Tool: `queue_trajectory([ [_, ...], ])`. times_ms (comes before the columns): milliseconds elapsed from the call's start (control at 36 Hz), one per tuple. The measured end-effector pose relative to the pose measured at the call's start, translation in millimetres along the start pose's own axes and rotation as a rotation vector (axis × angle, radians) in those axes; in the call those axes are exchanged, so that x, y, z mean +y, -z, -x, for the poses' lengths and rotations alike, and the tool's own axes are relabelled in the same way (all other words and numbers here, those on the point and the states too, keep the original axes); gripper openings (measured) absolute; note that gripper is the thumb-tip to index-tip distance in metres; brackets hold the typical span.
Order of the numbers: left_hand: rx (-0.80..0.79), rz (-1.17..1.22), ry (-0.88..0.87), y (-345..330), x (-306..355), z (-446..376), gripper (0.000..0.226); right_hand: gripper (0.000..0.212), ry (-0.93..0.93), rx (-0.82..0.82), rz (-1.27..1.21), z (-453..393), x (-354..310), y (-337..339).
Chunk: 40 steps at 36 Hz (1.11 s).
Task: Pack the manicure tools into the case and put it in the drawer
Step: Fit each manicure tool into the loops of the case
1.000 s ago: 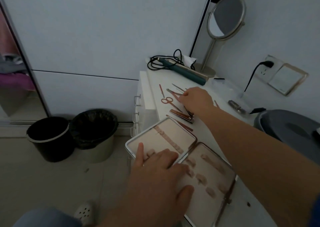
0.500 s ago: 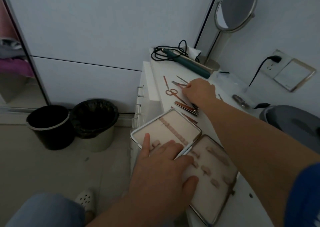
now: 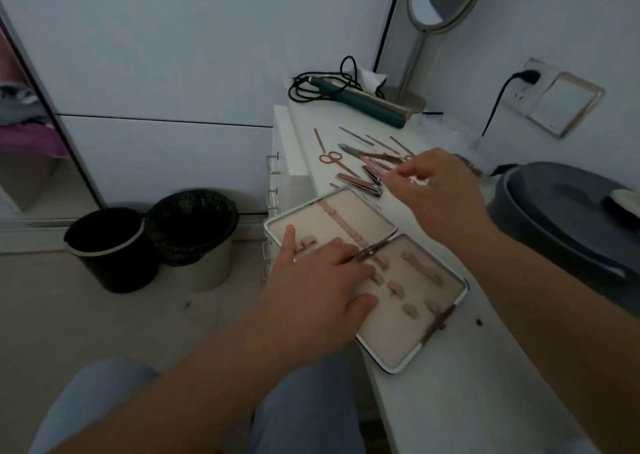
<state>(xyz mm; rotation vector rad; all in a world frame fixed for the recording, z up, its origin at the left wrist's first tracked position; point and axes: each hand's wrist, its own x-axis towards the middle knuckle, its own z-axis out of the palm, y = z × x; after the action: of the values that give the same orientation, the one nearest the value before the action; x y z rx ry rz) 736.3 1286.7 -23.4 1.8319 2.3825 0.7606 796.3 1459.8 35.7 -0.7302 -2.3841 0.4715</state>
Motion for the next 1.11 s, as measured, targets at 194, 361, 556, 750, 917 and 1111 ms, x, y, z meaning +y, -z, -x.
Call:
queue_trajectory([
  [194, -0.27, -0.028, -0.091, 13, -3, -9, 0.038, 0.013, -0.11, -0.07, -0.068, 75, 19, 37],
  [361, -0.361, 0.122, -0.107, 20, -2, -18, 0.04, 0.029, -0.106, -0.074, -0.052, 121, 39, 59],
  [556, -0.215, 0.314, -0.073, 11, 2, -12, 0.036, 0.035, -0.106, -0.102, 0.041, 154, 52, 80],
  [750, -0.186, 0.187, -0.053, 3, 17, -9, 0.026, 0.024, -0.072, -0.17, 0.08, 169, 59, 90],
  [917, 0.007, 0.136, -0.146, -1, 32, -4, 0.021, 0.017, 0.02, -0.189, 0.155, 168, 60, 94],
  [1111, -0.148, 0.036, -0.356, -3, 45, -17, 0.019, 0.025, 0.125, -0.228, 0.149, 160, 57, 95],
])
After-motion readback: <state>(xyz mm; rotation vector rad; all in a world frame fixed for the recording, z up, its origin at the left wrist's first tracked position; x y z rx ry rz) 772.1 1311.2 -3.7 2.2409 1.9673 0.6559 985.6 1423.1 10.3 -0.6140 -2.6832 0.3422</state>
